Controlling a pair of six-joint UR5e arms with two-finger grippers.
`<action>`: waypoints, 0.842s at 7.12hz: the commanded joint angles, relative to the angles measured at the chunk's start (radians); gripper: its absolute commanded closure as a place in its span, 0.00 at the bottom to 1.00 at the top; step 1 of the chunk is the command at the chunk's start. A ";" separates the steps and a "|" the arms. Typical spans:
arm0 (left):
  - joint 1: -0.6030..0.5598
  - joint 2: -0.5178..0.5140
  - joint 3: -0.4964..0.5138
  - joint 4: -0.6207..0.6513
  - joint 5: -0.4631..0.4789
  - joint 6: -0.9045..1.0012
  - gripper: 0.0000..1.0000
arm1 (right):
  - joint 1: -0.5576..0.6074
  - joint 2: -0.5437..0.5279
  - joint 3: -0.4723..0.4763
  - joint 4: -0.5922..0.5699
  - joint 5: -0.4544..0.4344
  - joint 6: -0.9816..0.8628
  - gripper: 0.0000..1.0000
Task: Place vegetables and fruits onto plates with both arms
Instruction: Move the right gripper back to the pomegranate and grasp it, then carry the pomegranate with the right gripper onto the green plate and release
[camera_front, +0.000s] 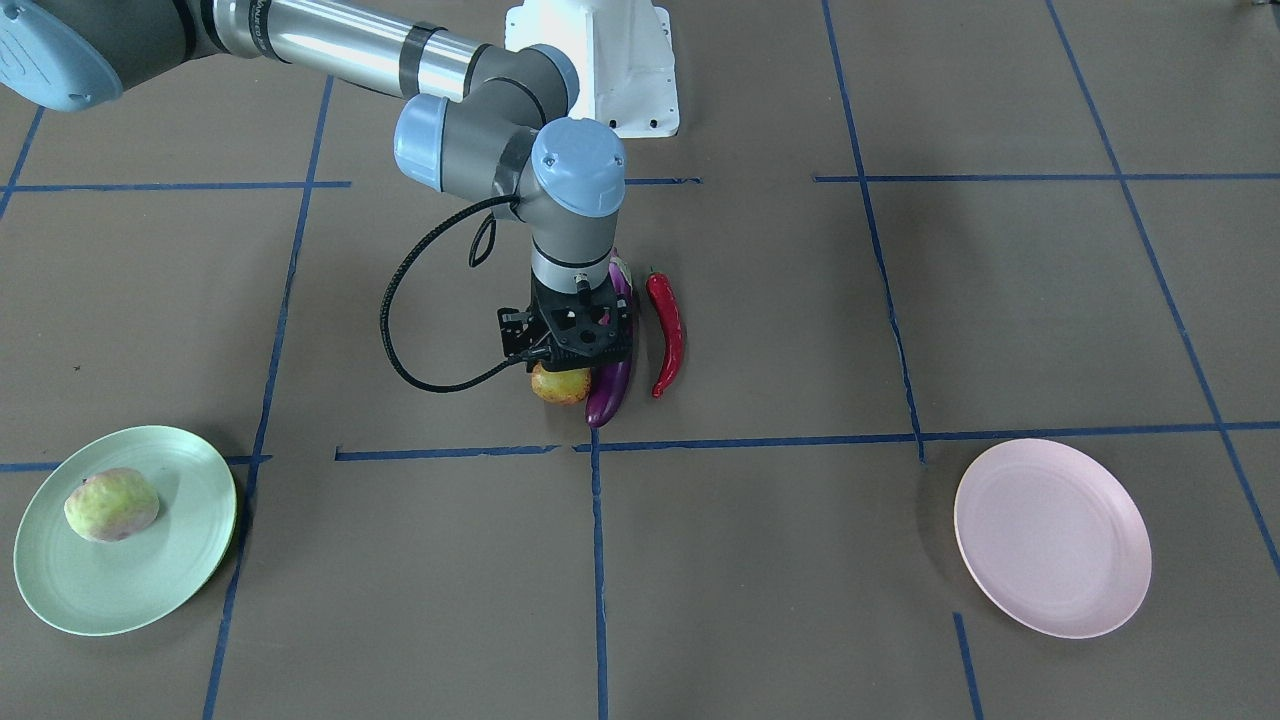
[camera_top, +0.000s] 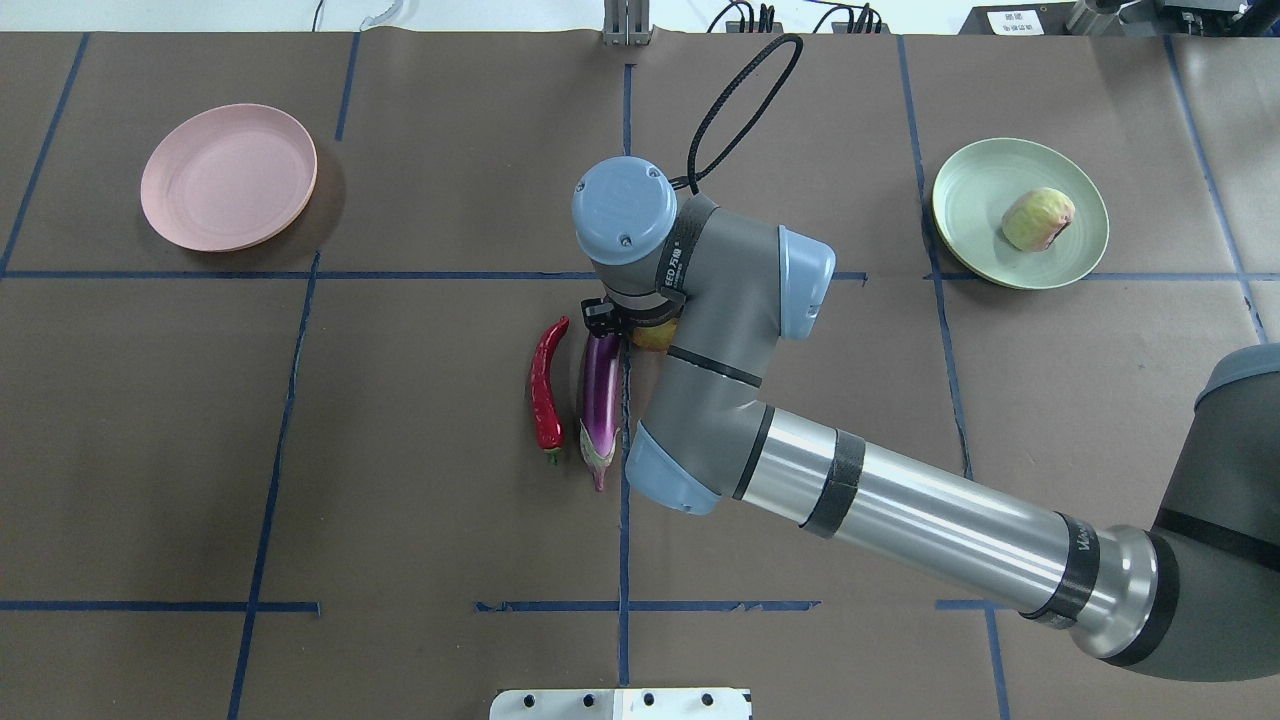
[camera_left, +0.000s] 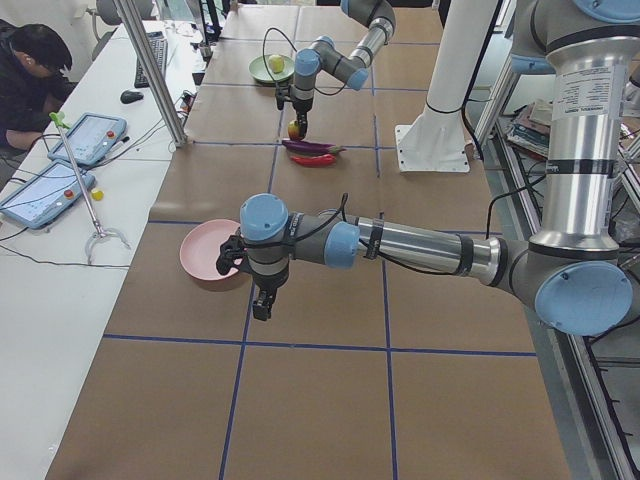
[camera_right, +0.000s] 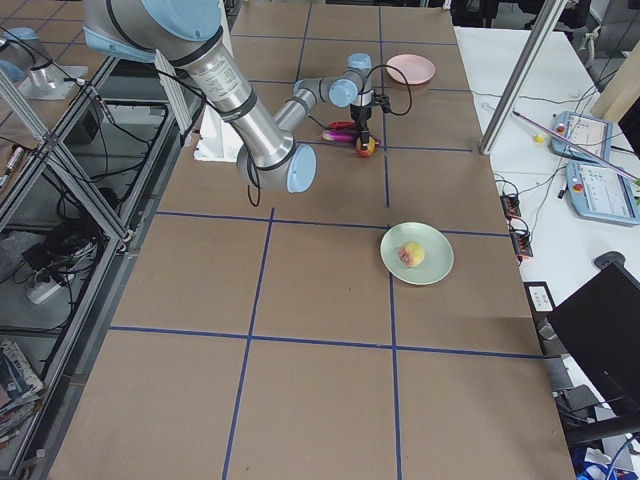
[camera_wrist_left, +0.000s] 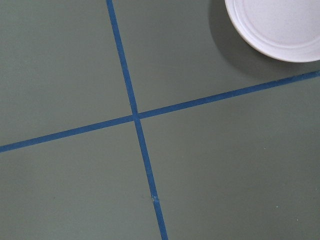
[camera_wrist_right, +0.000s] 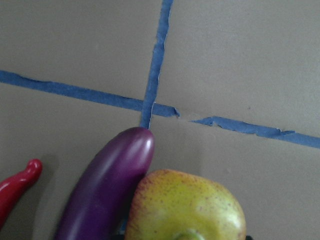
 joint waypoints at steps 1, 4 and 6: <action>0.000 0.001 0.000 0.000 0.000 0.000 0.00 | 0.065 0.010 0.040 -0.026 0.034 0.003 1.00; 0.000 0.001 0.000 0.000 0.000 0.000 0.00 | 0.291 -0.087 0.071 -0.043 0.190 -0.274 1.00; 0.000 0.001 0.000 0.000 0.000 0.000 0.00 | 0.470 -0.243 0.071 0.042 0.299 -0.598 0.99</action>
